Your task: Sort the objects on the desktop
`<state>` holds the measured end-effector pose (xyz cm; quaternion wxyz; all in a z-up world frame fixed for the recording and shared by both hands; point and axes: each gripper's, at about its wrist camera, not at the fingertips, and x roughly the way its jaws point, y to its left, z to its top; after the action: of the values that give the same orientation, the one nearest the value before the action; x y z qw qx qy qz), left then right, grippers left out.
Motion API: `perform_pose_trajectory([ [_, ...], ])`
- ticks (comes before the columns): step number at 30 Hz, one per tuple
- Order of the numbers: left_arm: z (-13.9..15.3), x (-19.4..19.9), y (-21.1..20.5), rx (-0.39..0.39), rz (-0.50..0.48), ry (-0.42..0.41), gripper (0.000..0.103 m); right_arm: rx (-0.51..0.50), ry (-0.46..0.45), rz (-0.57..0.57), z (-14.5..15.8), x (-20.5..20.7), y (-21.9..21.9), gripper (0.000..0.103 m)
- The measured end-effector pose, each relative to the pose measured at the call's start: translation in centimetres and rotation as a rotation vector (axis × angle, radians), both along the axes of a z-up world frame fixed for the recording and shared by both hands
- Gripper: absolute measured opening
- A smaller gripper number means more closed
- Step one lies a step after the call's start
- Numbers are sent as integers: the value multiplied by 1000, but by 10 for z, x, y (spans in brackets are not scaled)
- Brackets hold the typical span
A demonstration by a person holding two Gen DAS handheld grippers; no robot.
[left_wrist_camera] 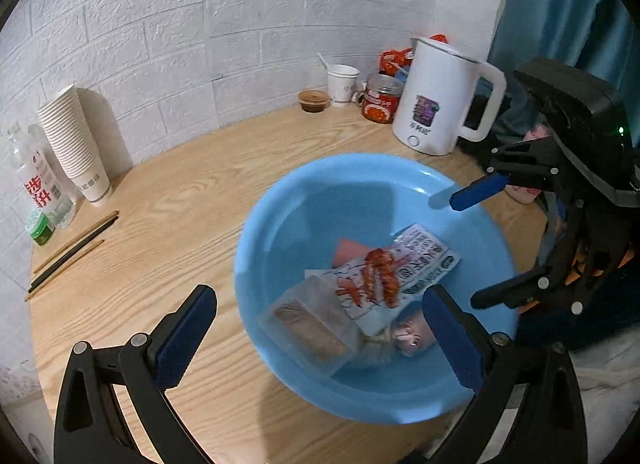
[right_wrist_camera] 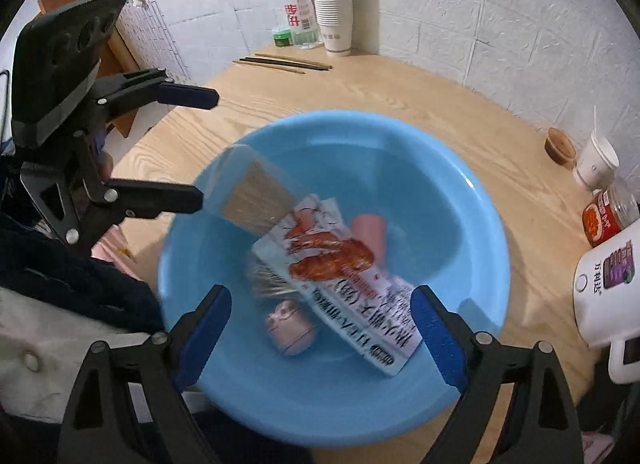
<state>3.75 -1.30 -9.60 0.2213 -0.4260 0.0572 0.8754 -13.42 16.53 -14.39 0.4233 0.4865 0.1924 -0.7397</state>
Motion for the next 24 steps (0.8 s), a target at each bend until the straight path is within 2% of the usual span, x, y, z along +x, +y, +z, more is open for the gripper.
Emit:
perform_pose_trajectory([
  [3,9,7,3,-3,-20,18,103,-20,-23,-28,16,9,6,96],
  [14,9,8,5,-2,-31,5,103,-13,-43,-132,9,13,40,96],
  [24,4,5,7,-13,-32,-17,103,-3,-61,-171,8,28,33,96],
])
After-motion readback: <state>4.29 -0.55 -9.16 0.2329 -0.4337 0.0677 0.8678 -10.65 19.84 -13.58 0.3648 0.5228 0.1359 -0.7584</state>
